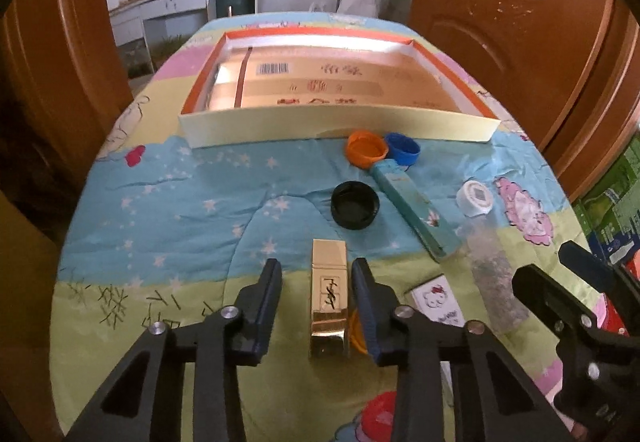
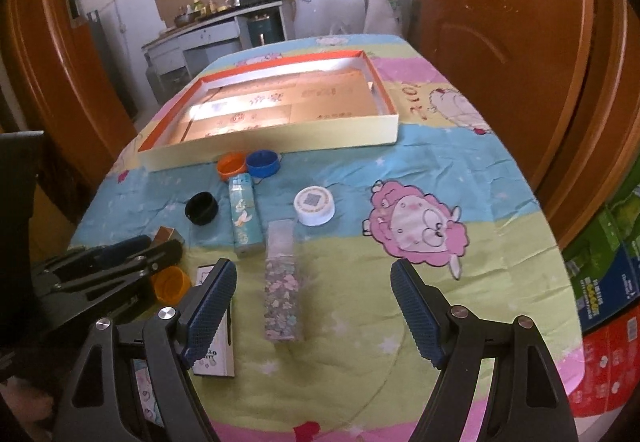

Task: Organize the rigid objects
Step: 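Grasp the gold lipstick case with the left gripper while the right gripper grasps the floral tube, then carry the gold case with the left gripper while the right gripper carries the floral tube into the box lid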

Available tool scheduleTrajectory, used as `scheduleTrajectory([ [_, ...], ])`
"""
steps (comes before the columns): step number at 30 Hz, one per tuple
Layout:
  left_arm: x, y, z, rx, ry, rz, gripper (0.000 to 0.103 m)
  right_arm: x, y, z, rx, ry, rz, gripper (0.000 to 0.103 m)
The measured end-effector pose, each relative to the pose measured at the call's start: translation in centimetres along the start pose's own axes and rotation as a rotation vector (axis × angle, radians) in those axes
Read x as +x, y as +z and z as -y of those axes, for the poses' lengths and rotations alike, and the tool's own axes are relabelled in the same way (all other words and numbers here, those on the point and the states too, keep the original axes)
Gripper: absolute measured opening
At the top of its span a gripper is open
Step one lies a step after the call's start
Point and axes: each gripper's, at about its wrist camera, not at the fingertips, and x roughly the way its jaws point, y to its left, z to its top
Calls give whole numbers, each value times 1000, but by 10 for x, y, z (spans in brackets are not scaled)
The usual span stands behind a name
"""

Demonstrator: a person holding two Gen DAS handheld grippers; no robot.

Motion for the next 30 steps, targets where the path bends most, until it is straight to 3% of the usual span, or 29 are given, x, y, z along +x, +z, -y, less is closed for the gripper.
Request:
scheduleTrajectory([
  [3, 3, 0, -3, 4, 10, -2, 29, 9, 0, -2, -4, 3, -21, 72],
  [8, 3, 0, -9, -14, -13, 7, 18, 25, -1, -9, -27, 18, -80, 33],
  [12, 3, 0, -16, -33, -42, 10, 18, 28, -3, -18, -68, 14, -92, 21],
  [19, -1, 1, -23, -57, -66, 11, 18, 22, 0, -17, -62, 21, -92, 20],
  [30, -34, 24, -23, -40, -11, 91, 18, -3, 26, -15, -68, 34, -10, 20],
])
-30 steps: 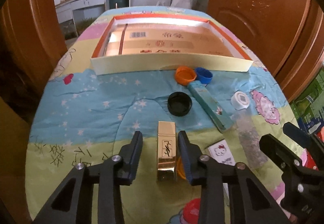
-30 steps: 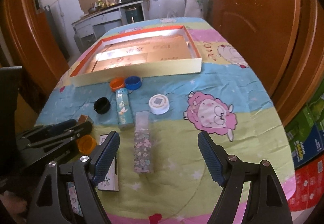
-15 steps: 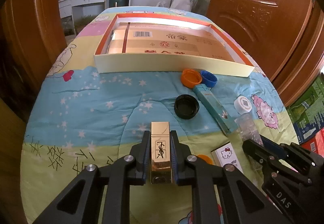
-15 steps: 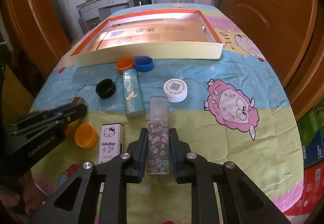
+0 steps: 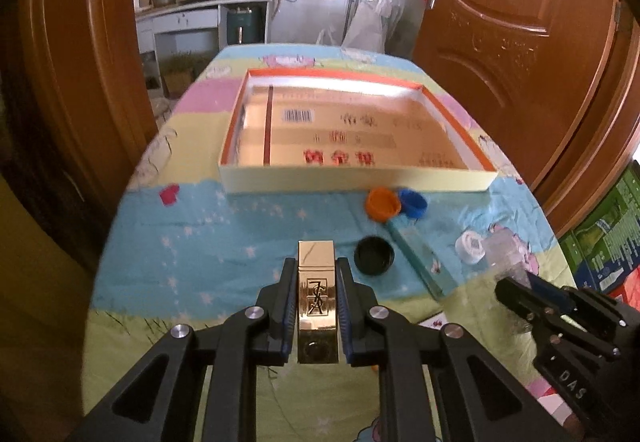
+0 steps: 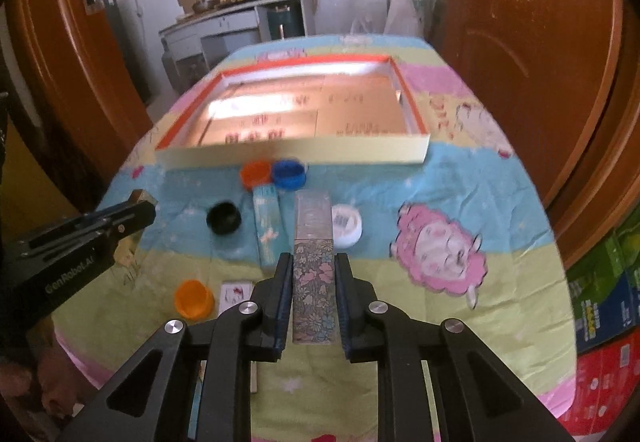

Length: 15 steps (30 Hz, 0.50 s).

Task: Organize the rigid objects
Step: 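Carry the gold case with the left gripper while the right gripper carries the floral tube into the box lid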

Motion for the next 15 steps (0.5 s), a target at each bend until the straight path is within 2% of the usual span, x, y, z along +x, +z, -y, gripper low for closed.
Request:
scheduleTrajectory([
  [15, -12, 37, 3, 8, 20, 61, 18, -15, 50, 4, -10, 15, 94, 20],
])
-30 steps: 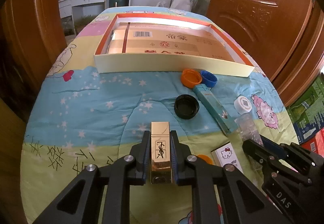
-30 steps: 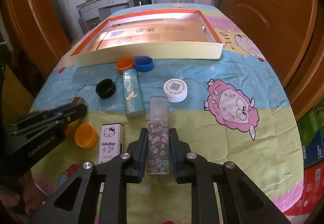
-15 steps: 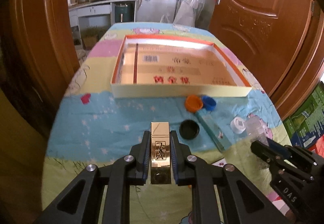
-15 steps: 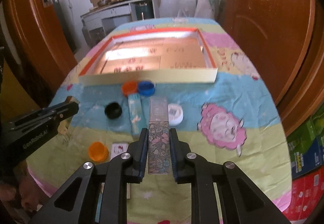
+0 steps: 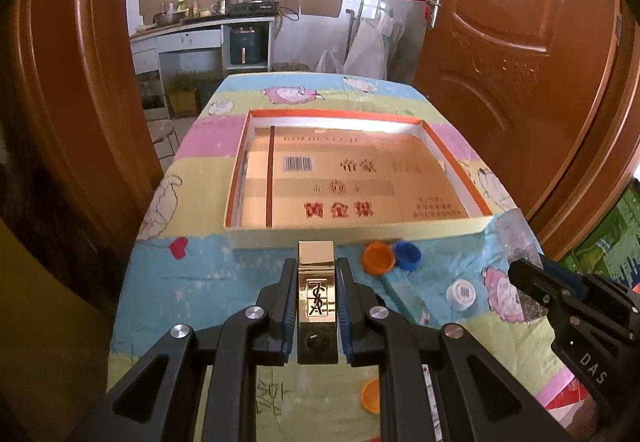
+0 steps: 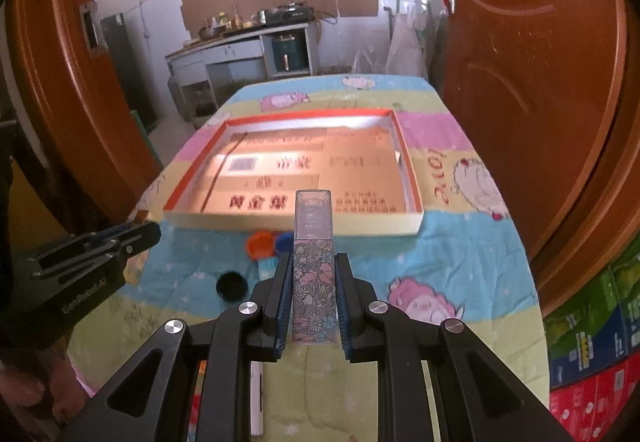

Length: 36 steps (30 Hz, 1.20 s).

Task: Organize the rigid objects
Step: 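Carry the gold case with the left gripper while the right gripper carries the floral tube into the box lid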

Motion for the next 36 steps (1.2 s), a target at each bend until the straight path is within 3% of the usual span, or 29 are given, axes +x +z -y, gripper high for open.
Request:
scheduleTrajectory([
  [14, 26, 51, 1, -25, 0, 6, 18, 24, 52, 14, 4, 27, 43, 20],
  [24, 75, 97, 0, -27, -25, -17, 18, 76, 88, 29, 9, 54, 10, 20],
  [36, 142, 125, -4, -8, 14, -80, 18, 143, 109, 35, -18, 68, -55, 20],
])
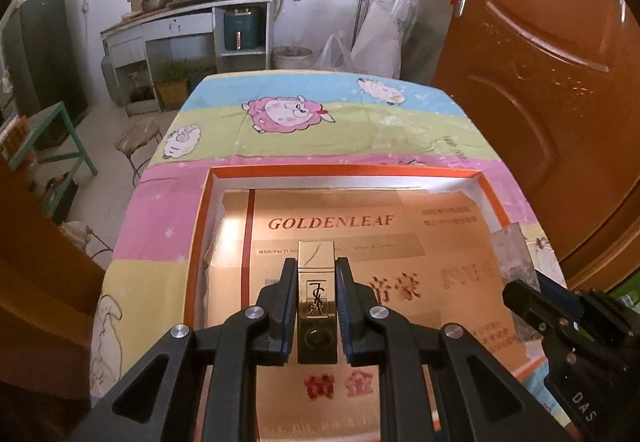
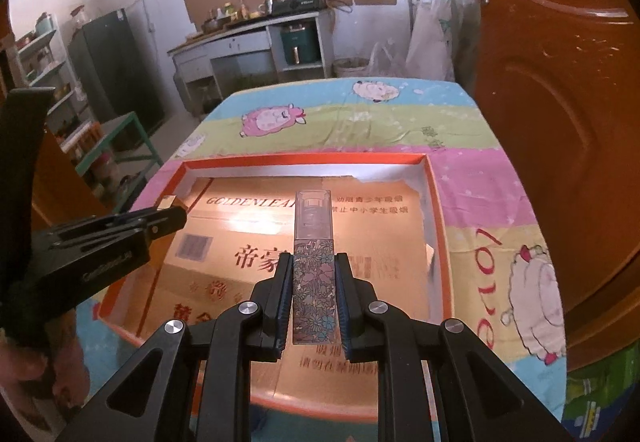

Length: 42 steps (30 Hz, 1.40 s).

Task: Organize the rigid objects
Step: 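Carry the gold case with the left gripper while the right gripper carries the floral tube into the box lid, then open both grippers to release the gold case and floral tube in the lid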

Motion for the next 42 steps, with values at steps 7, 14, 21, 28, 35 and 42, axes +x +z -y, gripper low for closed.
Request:
scheduleTrajectory([
  [7, 29, 7, -6, -1, 9, -48, 18, 28, 6, 1, -9, -12, -39, 20],
  [14, 50, 9, -10, 0, 11, -96, 18, 45, 5, 0, -12, -25, -70, 20],
  [21, 61, 7, -11, 4, 11, -121, 18, 56, 3, -3, -15, -39, -98, 20],
  [28, 66, 3, -10, 21, 10, -131, 22, 67, 0, -3, -16, -50, -123, 22],
  [35, 65, -3, 0, 83, 2, -98, 35, 66, -3, -1, -8, -62, -122, 44],
  [42, 64, -2, 2, 80, 28, -90, 35, 36, -4, 9, 18, -79, -56, 45],
])
